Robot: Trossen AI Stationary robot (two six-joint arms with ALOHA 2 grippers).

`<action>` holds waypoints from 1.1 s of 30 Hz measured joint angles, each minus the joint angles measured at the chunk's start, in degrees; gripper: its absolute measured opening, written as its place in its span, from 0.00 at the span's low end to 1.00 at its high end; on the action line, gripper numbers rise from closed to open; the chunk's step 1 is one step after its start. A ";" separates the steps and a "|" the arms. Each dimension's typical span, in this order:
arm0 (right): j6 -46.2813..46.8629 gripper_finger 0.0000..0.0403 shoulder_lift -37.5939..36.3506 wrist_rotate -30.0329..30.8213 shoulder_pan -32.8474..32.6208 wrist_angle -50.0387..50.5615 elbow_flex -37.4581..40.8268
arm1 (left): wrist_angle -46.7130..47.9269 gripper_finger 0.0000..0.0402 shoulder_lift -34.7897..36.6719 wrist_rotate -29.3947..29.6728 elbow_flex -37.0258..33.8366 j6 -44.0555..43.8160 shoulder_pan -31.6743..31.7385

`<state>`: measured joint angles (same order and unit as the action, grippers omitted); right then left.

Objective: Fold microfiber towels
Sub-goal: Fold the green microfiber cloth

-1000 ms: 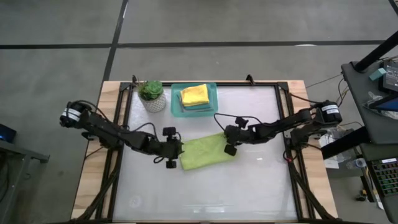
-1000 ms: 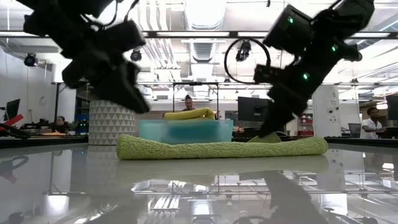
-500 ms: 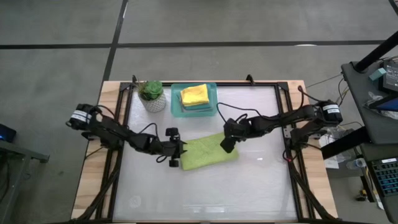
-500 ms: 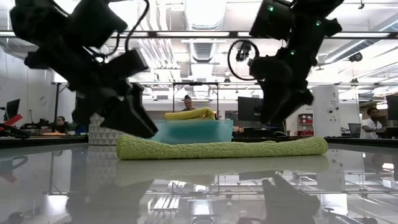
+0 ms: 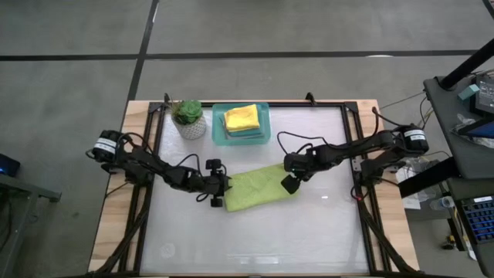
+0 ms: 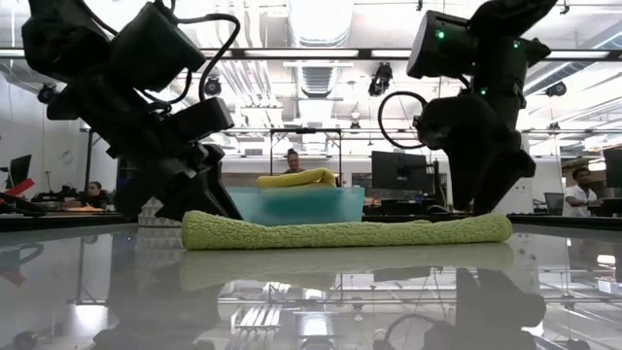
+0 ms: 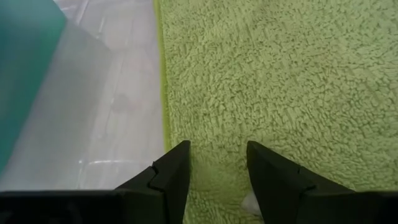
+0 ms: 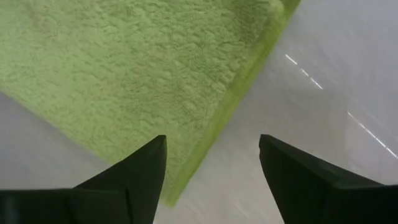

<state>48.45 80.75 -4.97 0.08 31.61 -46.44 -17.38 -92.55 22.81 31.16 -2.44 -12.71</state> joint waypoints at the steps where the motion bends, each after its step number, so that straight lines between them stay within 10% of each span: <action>1: -0.02 0.61 -0.02 0.02 0.20 -0.65 0.42 | 0.13 0.36 0.00 -0.02 0.00 -0.06 0.00; 33: -0.50 0.56 3.63 -3.03 3.08 -38.66 12.69 | 0.32 0.36 0.00 -0.02 -0.04 -0.20 0.00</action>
<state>47.94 84.38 -8.00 3.16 -7.05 -33.75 -17.06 -92.55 22.79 31.11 -2.63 -12.71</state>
